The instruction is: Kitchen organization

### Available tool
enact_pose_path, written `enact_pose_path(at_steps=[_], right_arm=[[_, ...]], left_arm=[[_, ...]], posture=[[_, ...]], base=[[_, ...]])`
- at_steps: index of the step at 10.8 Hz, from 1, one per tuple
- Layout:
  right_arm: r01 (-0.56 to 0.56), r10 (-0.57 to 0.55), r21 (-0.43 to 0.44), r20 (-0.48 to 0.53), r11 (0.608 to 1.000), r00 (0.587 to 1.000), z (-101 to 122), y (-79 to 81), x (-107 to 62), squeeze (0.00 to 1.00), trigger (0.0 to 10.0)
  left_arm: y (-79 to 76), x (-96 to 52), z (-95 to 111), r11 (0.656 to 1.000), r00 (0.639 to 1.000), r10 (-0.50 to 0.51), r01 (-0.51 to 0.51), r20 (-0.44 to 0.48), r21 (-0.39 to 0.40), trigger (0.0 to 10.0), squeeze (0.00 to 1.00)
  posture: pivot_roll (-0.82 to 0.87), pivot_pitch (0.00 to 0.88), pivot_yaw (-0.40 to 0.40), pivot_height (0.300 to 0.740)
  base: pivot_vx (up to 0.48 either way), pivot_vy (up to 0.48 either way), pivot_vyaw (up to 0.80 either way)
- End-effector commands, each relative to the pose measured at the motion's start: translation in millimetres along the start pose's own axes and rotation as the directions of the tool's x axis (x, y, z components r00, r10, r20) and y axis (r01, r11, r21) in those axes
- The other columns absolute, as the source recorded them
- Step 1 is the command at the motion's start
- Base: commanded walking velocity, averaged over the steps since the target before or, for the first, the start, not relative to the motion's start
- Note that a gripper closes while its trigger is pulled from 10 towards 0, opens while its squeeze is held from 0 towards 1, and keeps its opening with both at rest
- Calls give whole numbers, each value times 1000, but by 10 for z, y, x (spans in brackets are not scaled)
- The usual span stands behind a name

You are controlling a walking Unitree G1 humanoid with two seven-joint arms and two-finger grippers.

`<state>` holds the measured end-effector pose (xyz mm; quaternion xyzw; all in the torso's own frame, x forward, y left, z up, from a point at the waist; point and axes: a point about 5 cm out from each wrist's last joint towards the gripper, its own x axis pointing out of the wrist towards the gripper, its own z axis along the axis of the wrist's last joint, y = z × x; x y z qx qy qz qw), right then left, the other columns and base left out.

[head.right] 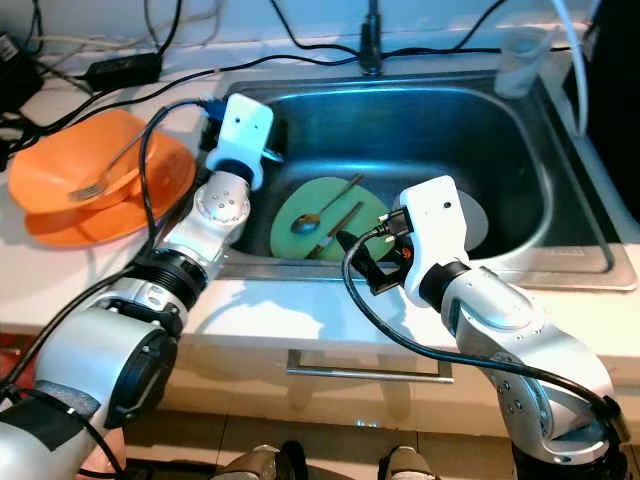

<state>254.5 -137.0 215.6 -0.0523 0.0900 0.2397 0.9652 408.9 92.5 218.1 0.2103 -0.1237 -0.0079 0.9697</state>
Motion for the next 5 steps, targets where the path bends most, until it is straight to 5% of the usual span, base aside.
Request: enact_pose_path(at_steps=[1, 3, 5], right_arm=[[-37, 37, -2, 0, 999, 999, 22, 35, 11, 0, 10000], [-57, 57, -6, 1, 998, 998, 31, 43, 23, 0, 10000], [-66, 66, -10, 2, 998, 998, 42, 39, 28, 0, 10000]], left_arm=[[78, 3, 17, 998, 998, 43, -45, 36, 52, 10000, 1000], [245, 27, 42, 969, 988, 126, -141, 86, 201, 10000, 1000], [344, 30, -18, 952, 986, 154, -167, 70, 255, 10000, 1000]], posture=[[-218, 128, 98, 740], [-215, 121, 88, 740], [-215, 116, 84, 740]], base=[[0, 0, 0], [0, 0, 0], [0, 0, 0]])
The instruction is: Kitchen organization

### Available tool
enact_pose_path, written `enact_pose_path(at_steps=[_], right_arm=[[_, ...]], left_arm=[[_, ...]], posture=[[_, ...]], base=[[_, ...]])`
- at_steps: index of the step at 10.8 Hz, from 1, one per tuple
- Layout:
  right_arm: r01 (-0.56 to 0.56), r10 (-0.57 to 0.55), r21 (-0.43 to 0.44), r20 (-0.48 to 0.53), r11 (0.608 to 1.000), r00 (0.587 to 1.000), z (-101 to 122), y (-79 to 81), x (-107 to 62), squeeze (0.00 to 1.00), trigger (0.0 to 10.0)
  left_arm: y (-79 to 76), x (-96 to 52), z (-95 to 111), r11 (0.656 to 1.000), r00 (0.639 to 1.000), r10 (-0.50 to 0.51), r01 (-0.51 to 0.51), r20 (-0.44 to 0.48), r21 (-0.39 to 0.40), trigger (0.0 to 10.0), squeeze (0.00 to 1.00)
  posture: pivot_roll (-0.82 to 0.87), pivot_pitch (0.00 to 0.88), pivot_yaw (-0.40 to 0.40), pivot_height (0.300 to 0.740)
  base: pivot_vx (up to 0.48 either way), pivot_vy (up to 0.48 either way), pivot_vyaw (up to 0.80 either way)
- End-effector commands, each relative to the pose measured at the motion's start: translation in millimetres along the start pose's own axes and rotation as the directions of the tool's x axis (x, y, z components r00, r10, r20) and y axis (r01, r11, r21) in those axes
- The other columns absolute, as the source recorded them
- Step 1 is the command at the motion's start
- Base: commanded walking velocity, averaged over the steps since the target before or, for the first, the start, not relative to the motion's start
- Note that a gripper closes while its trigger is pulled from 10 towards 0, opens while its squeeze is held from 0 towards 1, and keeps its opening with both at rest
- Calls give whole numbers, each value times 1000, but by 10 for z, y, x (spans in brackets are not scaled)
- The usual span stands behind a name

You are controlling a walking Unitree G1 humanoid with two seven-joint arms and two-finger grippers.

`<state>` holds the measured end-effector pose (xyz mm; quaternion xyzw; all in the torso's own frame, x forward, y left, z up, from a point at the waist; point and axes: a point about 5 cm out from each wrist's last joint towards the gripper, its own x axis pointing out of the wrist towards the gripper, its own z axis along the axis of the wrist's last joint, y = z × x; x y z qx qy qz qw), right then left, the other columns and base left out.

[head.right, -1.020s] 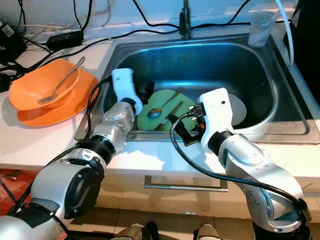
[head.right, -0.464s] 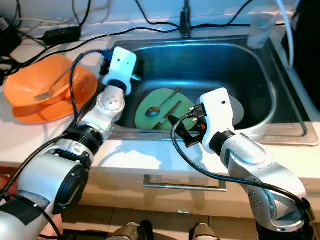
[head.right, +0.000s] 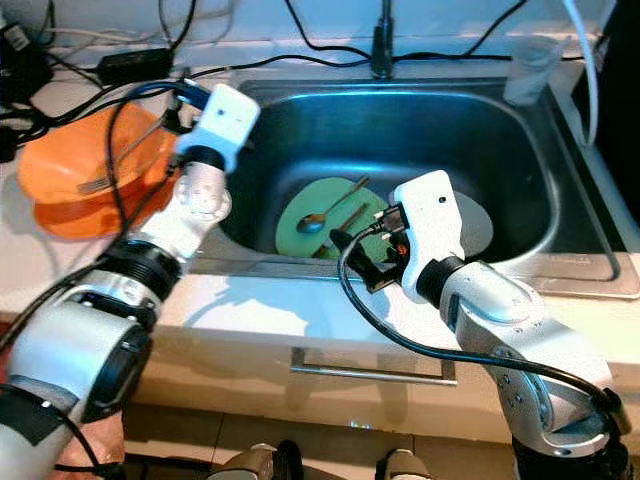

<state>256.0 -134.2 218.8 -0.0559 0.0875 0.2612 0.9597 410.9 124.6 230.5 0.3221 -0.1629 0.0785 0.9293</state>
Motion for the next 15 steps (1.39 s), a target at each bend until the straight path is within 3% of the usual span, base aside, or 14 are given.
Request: enact_pose_path(at_steps=[1, 3, 4, 5, 6, 8, 11, 15], right_arm=[[-27, 27, 1, 0, 1000, 1000, 11, 24, 12, 0, 10000], [-33, 33, -3, 1, 999, 999, 17, 11, 15, 0, 10000], [-38, 38, -3, 5, 999, 999, 23, 14, 18, 0, 10000], [-47, 47, -2, 11, 999, 999, 32, 24, 21, 0, 10000], [-62, 62, 0, 21, 998, 998, 48, 38, 19, 0, 10000], [-135, 133, 16, 90, 991, 987, 162, 113, -8, 0, 10000], [-160, 158, 17, 104, 987, 982, 165, 177, -38, 0, 10000], [-160, 157, 24, 102, 987, 982, 151, 185, -55, 0, 10000]], left_arm=[[69, 15, -38, 999, 999, 34, -33, -8, 42, 10000, 1000], [227, 48, -120, 991, 997, 77, -74, -20, 115, 10000, 1000], [290, 43, -235, 986, 994, 78, -65, -78, 156, 10000, 1000], [334, 40, -301, 984, 991, 74, -55, -109, 168, 10000, 78], [377, 38, -354, 985, 988, 71, -47, -137, 168, 10000, 0], [398, 27, -444, 993, 979, 24, 1, -203, 121, 10000, 0], [404, 24, -483, 995, 972, -11, 33, -236, 90, 10000, 0], [358, 66, -416, 994, 962, -110, 107, -252, -25, 10000, 0]], posture=[[-217, 112, 83, 740], [-214, 101, 84, 740], [-212, 96, 81, 740], [-212, 95, 80, 740], [-213, 93, 78, 740], [-213, 97, 79, 740], [-220, 102, 95, 740], [-221, 109, 100, 740]], base=[[0, 0, 0], [0, 0, 0], [0, 0, 0], [0, 0, 0], [0, 0, 0], [0, 0, 0], [0, 0, 0], [0, 0, 0]])
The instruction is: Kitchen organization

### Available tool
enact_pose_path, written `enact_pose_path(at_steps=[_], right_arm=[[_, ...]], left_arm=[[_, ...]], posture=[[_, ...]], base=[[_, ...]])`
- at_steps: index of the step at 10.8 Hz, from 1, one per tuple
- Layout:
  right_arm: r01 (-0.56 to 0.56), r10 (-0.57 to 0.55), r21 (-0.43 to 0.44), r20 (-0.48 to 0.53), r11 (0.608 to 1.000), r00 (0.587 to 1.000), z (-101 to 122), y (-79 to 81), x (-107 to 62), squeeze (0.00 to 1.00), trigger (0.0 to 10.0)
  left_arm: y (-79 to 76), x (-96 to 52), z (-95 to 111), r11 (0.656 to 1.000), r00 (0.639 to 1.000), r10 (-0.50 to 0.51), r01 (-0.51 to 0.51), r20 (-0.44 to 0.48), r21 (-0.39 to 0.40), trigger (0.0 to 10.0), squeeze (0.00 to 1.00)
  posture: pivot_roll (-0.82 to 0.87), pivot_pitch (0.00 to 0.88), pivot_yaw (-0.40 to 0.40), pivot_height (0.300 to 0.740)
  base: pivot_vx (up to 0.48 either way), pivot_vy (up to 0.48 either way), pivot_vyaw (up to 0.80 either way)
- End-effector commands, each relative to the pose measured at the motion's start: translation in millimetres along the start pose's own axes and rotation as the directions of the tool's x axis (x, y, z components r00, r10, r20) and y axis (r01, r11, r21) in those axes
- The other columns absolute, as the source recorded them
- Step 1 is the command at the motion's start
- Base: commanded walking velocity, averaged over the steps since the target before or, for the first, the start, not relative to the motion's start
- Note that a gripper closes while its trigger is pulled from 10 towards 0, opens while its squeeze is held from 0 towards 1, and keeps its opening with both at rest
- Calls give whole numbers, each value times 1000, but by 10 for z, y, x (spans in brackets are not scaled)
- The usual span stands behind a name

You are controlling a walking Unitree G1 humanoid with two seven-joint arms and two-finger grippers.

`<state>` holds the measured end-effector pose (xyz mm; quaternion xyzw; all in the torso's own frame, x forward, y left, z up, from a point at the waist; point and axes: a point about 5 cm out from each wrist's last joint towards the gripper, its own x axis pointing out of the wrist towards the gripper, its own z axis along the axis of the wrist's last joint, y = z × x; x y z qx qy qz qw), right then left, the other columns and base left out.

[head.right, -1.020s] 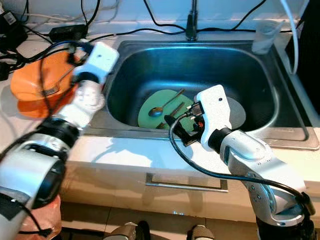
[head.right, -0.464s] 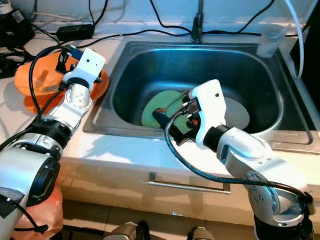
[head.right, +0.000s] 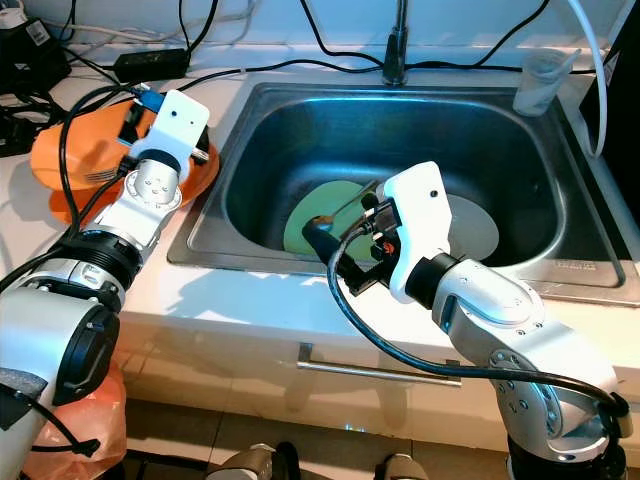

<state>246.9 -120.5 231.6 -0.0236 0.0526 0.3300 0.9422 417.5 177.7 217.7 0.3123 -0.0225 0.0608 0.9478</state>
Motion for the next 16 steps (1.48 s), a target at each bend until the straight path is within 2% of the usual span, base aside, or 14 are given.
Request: enact_pose_path(at_steps=[1, 2, 4, 5, 6, 8, 9, 10, 11, 12, 15, 16], right_arm=[[-19, 19, 3, 10, 1000, 1000, 18, 29, -1, 0, 10000], [-24, 24, 1, 11, 1000, 1000, 23, 23, 7, 0, 10000], [-26, 26, -1, 12, 1000, 1000, 27, 14, 17, 0, 10000], [-27, 27, 0, 14, 1000, 1000, 26, 14, 24, 0, 10000], [-27, 27, 0, 14, 1000, 1000, 21, 11, 30, 0, 10000], [-26, 26, 1, 16, 1000, 1000, 18, 2, 40, 0, 10000], [-29, 29, 0, 19, 1000, 999, 22, -1, 54, 0, 10000], [-30, 30, 0, 21, 1000, 999, 25, -3, 62, 0, 10000], [-30, 30, -2, 22, 1000, 999, 30, -6, 65, 0, 10000], [-29, 30, -3, 22, 1000, 999, 27, -10, 64, 0, 10000], [-29, 29, -7, 25, 1000, 999, 34, -22, 79, 0, 10000], [-27, 28, -8, 26, 1000, 999, 36, -32, 80, 0, 10000]], left_arm=[[23, 14, -4, 999, 999, -30, 29, -29, -45, 10000, 0], [48, 17, -56, 995, 993, -99, 98, -67, -31, 10000, 0], [140, 26, -106, 990, 985, -140, 137, -103, -37, 10000, 0], [185, 38, -88, 976, 969, -214, 209, -125, -57, 10000, 0], [233, 48, -62, 968, 960, -249, 246, -129, -42, 10000, 0], [340, 62, -31, 971, 965, -237, 235, -115, -29, 10000, 0], [328, 48, -80, 965, 956, -263, 257, -130, -60, 10000, 0], [314, 35, -126, 960, 949, -279, 271, -146, -71, 4118, 0], [291, 20, -162, 949, 937, -312, 301, -158, -91, 3216, 0], [241, 11, -165, 940, 928, -339, 329, -152, -88, 10000, 0], [94, -33, -216, 910, 900, -409, 389, -149, -146, 10000, 0], [73, -47, -229, 889, 881, -450, 426, -148, -166, 0, 0]], posture=[[-211, 107, 95, 740], [-203, 104, 92, 740], [-196, 101, 93, 740], [-189, 101, 93, 740], [-186, 99, 94, 740], [-175, 95, 93, 740], [-170, 92, 92, 740], [-171, 92, 91, 740], [-170, 92, 90, 740], [-169, 91, 88, 740], [-164, 89, 87, 740], [-160, 87, 84, 740]], base=[[0, 0, 0], [0, 0, 0], [0, 0, 0], [0, 0, 0], [0, 0, 0], [0, 0, 0], [0, 0, 0], [0, 0, 0], [0, 0, 0], [0, 0, 0], [0, 0, 0], [0, 0, 0]])
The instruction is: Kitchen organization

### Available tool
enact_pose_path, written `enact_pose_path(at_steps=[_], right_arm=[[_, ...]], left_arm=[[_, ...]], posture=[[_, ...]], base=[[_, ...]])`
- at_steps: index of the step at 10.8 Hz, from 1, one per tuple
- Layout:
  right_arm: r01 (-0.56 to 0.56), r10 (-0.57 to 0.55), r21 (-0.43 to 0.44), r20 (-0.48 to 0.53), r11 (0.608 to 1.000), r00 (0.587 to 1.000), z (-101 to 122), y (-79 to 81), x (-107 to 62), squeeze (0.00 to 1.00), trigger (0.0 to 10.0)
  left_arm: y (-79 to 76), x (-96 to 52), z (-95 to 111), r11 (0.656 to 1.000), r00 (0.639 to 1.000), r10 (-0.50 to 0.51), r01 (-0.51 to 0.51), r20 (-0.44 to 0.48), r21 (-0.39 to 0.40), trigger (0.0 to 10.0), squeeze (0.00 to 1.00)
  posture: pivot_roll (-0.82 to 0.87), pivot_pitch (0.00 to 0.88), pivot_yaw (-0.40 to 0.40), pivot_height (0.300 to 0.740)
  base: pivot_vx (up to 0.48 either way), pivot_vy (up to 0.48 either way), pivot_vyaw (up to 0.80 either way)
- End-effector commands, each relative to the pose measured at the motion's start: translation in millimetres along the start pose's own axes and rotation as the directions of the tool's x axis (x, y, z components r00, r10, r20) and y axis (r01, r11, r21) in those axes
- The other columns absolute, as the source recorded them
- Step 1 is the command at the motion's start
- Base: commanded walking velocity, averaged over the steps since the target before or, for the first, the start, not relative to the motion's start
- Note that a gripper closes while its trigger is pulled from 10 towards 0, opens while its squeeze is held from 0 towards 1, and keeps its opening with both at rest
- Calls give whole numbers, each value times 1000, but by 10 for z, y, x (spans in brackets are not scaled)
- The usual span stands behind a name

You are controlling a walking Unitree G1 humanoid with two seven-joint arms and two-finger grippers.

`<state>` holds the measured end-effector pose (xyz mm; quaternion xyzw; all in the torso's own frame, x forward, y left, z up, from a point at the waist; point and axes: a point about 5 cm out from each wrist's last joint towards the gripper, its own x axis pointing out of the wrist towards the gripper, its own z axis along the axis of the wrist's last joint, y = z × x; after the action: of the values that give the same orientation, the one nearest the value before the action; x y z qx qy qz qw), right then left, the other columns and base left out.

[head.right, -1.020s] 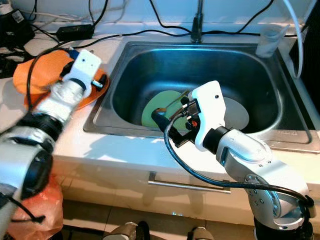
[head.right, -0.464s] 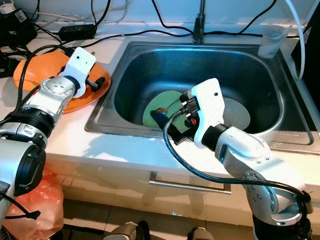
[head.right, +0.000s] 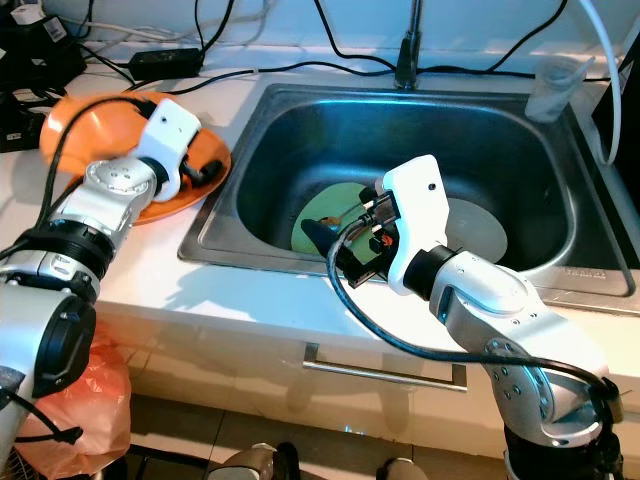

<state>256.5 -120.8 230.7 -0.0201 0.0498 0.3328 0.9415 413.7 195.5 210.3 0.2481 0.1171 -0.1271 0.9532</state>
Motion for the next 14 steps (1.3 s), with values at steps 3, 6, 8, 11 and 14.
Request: enact_pose_path(at_steps=[3, 6, 8, 11, 14], right_arm=[[-23, 23, -16, 20, 1000, 1000, 42, 15, 19, 0, 10000], [-21, 22, -18, 24, 1000, 999, 42, 7, 27, 0, 10000], [-19, 20, -19, 26, 1000, 999, 43, 3, 31, 0, 10000], [-15, 16, -25, 26, 1000, 1000, 45, -15, 29, 0, 10000], [-21, 22, -27, 25, 999, 999, 40, -19, 47, 0, 10000]], left_arm=[[34, -36, -89, 999, 998, -53, 53, -44, 0, 0, 0], [112, -68, -45, 999, 998, -48, 48, -31, 0, 0, 0], [164, -86, 22, 999, 999, -36, 36, 3, -38, 0, 0], [196, -127, 138, 990, 994, -92, 98, 67, -103, 0, 0], [204, -186, 230, 978, 982, -148, 163, 120, -131, 0, 0]], posture=[[-153, 82, 81, 740], [-146, 77, 82, 740], [-145, 76, 81, 740], [-139, 75, 80, 740], [-129, 75, 75, 740]], base=[[0, 0, 0], [0, 0, 0], [0, 0, 0], [0, 0, 0], [0, 0, 0]])
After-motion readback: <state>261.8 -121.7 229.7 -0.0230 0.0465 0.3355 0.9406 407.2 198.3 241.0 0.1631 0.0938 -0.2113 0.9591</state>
